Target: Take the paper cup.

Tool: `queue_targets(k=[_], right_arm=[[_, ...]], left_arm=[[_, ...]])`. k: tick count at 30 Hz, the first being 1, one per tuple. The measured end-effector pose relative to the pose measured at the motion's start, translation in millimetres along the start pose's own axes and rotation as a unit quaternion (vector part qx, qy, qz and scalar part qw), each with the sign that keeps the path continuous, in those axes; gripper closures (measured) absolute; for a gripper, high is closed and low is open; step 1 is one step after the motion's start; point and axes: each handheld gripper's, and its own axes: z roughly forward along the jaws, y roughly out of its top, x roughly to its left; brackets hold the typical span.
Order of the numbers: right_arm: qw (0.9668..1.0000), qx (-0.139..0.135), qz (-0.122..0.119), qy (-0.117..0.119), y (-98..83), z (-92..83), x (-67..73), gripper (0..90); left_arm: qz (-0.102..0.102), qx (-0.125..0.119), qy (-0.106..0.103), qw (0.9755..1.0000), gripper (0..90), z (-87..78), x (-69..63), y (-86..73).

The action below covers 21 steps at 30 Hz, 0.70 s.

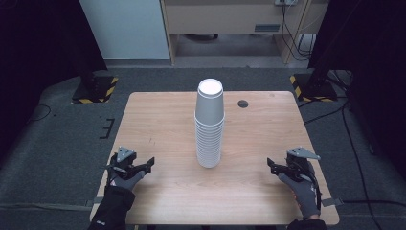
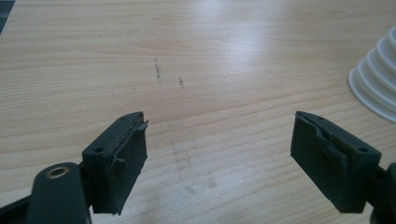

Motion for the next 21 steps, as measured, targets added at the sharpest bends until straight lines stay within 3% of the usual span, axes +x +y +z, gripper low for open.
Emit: queue_targets(k=[9,14,21], right_arm=[[0.9997,-0.021,0.012,0.001,2.4,-11.6,-5.7,14.3],[0.9993,-0.036,0.001,0.006,11.3,-17.2,1.1,13.9],[0.9984,-0.054,-0.005,0.017,17.8,-22.5,10.1,13.9]], left_arm=[[0.010,-0.017,-0.012,0.9997,19.5,-5.4,-9.0,2.7],[0.009,-0.027,-0.030,0.9991,19.2,-6.9,-12.3,3.9],[0.023,-0.030,-0.038,0.9986,19.8,-6.3,-19.9,4.7]])
